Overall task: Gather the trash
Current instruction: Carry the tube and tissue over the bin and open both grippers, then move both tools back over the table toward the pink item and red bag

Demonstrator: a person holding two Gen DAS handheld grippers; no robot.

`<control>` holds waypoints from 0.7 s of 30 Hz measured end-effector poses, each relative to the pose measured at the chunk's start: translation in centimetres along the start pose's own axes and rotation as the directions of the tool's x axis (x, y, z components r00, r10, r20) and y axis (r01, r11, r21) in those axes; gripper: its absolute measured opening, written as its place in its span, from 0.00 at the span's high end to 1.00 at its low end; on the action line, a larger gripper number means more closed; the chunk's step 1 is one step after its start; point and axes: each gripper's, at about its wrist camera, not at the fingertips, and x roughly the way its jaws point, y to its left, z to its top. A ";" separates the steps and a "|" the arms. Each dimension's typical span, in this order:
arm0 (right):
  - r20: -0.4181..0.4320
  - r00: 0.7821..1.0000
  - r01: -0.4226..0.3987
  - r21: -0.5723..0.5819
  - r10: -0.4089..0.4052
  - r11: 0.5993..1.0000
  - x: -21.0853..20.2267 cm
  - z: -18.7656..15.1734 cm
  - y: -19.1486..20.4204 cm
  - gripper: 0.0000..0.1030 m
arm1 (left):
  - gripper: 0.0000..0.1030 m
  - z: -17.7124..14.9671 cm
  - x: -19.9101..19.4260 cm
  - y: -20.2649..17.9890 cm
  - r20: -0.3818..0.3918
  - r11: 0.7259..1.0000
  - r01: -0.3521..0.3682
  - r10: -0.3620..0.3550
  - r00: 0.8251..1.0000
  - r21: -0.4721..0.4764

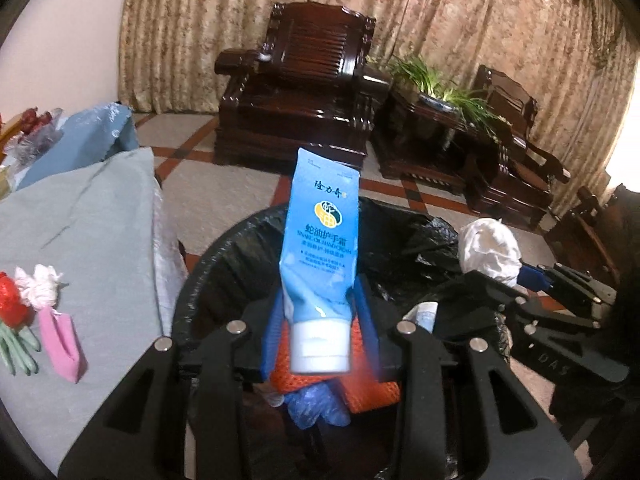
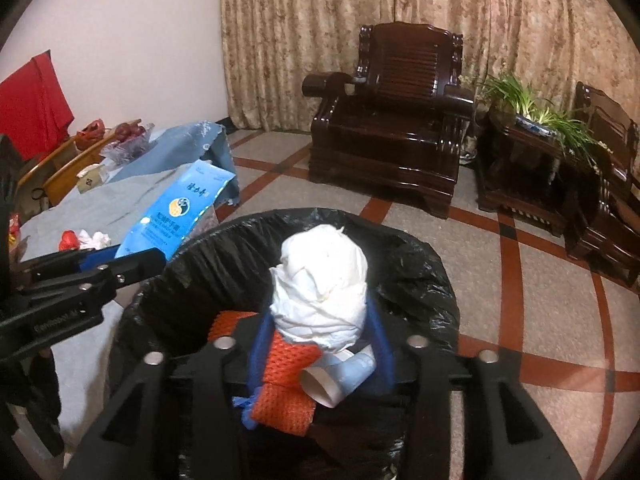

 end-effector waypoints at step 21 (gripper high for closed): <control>0.030 0.995 -0.090 -0.032 0.091 0.995 -1.1 -0.2 5.0 0.06 | 0.09 -2.5 -8.9 8.5 0.088 0.967 -0.227 0.238 0.967 -0.119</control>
